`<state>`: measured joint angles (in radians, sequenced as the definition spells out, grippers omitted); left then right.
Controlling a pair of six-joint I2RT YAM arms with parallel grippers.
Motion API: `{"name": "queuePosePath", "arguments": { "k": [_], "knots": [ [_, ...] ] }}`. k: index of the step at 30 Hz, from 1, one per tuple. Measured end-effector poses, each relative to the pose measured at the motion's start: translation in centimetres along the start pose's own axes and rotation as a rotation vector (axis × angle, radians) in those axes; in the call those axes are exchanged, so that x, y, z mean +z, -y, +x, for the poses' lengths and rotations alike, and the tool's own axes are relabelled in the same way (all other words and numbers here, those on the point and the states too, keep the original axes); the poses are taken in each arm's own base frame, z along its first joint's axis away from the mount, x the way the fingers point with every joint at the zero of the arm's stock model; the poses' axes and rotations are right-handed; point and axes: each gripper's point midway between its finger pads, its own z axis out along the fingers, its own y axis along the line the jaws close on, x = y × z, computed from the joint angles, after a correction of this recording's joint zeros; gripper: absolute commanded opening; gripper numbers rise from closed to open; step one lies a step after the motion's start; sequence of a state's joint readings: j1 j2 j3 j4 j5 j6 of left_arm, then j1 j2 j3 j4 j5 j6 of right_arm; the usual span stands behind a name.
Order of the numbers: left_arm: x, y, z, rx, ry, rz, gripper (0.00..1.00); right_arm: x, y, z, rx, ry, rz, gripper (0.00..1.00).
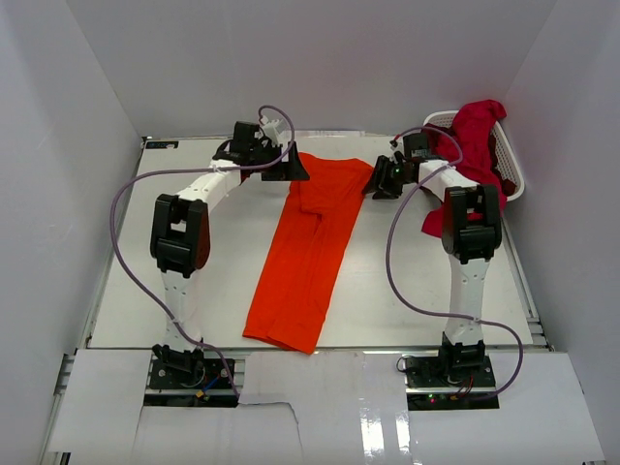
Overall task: Fold and stack the t-shirts
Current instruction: Rotate the tshirt 90 degrees
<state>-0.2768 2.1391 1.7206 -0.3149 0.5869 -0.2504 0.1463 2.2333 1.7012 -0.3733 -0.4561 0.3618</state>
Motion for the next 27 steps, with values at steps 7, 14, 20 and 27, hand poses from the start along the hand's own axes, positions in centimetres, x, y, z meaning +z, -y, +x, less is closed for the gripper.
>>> {"name": "queuePosePath", "arguments": {
  "k": [7,14,20,27],
  "knots": [
    [0.6,-0.1,-2.2,0.054,0.019,0.009,0.97,1.4,-0.2,-1.3,-0.001,0.011,-0.007,0.5],
    [2.2,-1.3,-0.2,0.021,-0.043,0.033,0.93,1.8,-0.4,-1.4,0.003,0.01,-0.009,0.47],
    [3.5,-2.3,1.4,-0.01,-0.088,0.044,0.91,2.1,-0.6,-1.4,0.003,0.009,-0.012,0.41],
    [4.2,-3.3,2.2,-0.028,-0.113,0.026,0.91,2.8,-0.3,-1.3,0.014,0.004,-0.017,0.38]
  ]
}}
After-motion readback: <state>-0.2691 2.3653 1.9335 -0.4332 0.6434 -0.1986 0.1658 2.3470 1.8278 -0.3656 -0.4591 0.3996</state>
